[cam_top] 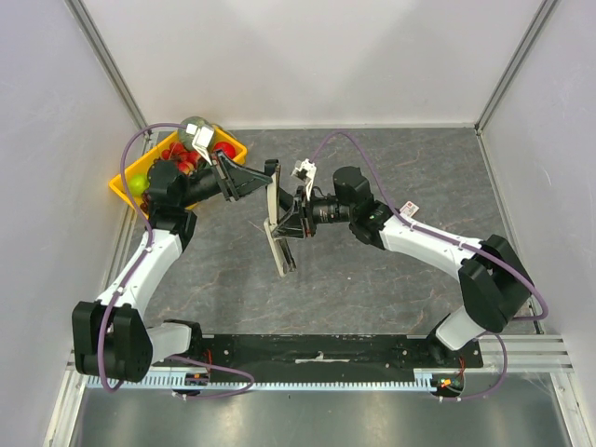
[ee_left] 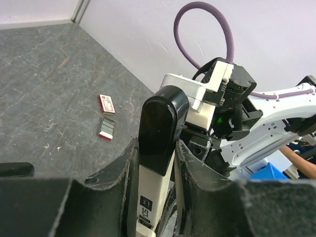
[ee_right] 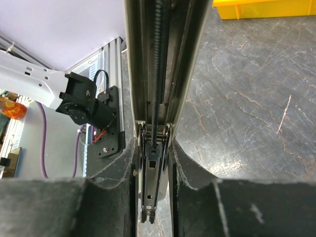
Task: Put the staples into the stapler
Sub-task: Open the stapler at the center of the board.
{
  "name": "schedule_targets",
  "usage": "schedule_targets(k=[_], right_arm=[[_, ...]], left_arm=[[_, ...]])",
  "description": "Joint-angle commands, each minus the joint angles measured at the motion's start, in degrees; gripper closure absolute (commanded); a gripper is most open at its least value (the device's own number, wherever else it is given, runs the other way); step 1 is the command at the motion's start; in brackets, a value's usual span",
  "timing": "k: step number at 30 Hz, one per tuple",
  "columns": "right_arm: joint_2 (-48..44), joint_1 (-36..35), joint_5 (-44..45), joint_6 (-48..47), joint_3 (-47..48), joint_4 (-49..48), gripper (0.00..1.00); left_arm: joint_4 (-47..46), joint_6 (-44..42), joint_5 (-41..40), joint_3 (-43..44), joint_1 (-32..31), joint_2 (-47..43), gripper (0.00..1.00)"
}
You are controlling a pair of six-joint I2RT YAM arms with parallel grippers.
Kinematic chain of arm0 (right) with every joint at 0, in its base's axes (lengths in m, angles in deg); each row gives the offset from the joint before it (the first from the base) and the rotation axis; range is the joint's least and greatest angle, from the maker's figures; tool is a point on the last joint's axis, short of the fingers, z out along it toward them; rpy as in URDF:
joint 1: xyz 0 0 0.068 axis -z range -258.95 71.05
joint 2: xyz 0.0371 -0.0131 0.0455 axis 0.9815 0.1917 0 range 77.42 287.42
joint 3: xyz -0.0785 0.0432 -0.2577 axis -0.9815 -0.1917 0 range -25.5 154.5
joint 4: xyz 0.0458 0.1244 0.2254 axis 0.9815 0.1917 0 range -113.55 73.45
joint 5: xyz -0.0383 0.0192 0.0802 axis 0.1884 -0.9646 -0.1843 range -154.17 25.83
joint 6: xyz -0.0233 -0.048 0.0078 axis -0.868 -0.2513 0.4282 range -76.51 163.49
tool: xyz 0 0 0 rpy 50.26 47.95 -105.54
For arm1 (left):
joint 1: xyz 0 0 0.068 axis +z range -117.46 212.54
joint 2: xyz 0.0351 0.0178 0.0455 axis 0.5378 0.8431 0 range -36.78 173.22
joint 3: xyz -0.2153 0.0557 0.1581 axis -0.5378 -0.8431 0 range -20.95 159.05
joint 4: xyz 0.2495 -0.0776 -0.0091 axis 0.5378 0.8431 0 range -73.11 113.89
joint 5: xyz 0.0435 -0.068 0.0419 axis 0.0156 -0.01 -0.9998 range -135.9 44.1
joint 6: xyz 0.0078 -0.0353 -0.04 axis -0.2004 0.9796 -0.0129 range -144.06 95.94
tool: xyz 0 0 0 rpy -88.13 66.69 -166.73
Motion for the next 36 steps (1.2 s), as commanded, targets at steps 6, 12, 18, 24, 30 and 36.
schedule_targets(k=[6, 12, 18, 24, 30, 36], right_arm=[[-1.18, -0.56, 1.14, -4.32, 3.87, 4.03, 1.0], [-3.64, -0.04, 2.89, -9.15, 4.22, 8.6, 1.0], [-5.22, 0.32, 6.06, -15.39, 4.22, 13.7, 1.0], [-4.7, 0.32, 10.8, -25.65, 6.5, 23.36, 1.0], [-3.3, 0.32, 13.52, -31.64, 6.85, 28.81, 1.0], [2.5, -0.47, 19.31, -36.66, 10.9, 37.78, 1.0]], left_arm=[[1.24, -2.63, 0.01, 2.73, 0.61, -0.96, 0.98], [7.66, -7.38, 0.53, 2.38, 3.06, -2.19, 0.91], [12.4, -10.46, 1.68, 1.85, 6.93, -4.21, 0.79], [19.52, -16.61, 2.38, 1.41, 11.5, -5.88, 0.36], [27.6, -23.11, 1.5, 1.5, 15.28, -7.47, 0.16], [34.55, -28.3, 0.18, 1.06, 20.55, -9.57, 0.13]])
